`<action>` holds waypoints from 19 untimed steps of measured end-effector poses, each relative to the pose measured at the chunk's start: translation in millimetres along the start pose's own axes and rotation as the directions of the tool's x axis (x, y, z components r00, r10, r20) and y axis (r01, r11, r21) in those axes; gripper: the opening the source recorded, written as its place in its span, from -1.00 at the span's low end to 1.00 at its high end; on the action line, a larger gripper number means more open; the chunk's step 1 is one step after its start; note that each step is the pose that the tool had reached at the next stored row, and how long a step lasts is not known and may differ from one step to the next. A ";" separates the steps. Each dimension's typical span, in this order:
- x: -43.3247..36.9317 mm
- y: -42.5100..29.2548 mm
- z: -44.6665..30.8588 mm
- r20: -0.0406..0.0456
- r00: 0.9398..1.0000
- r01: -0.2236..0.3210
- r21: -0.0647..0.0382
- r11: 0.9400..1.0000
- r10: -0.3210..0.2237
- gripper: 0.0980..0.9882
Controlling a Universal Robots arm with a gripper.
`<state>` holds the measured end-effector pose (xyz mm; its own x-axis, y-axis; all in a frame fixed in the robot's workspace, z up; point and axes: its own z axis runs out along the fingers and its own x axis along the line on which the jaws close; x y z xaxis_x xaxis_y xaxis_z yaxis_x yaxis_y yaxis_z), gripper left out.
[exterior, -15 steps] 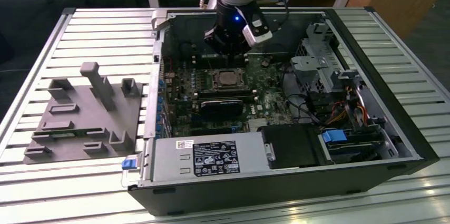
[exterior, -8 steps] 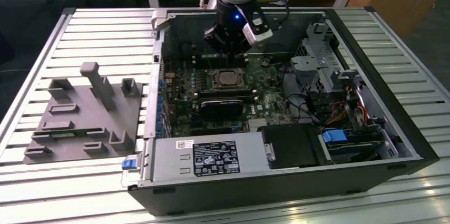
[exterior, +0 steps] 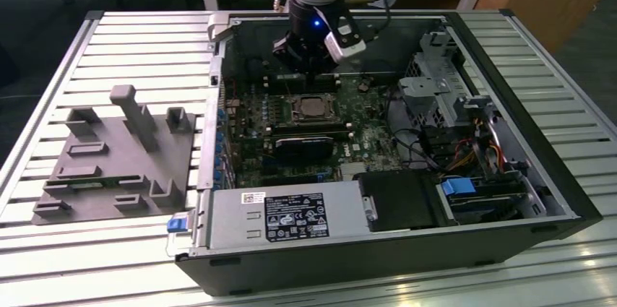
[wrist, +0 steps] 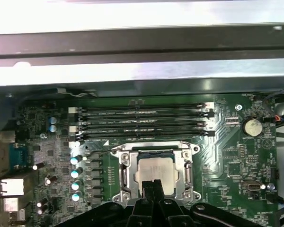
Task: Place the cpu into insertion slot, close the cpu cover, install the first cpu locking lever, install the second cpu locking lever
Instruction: 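Install the first cpu locking lever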
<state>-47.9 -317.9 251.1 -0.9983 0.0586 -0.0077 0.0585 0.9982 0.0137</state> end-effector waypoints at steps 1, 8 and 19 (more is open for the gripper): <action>1.8 -0.1 0.0 0.000 1.000 0.000 0.000 1.000 0.000 -0.99; 19.5 -1.1 -0.1 0.008 1.000 0.000 -0.001 1.000 0.000 -0.99; 48.7 -3.0 -0.4 0.017 1.000 0.000 -0.033 0.999 0.001 -0.99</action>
<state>-96.7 -318.1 251.1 -0.9979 0.0594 -0.0243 0.0582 0.9972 0.0471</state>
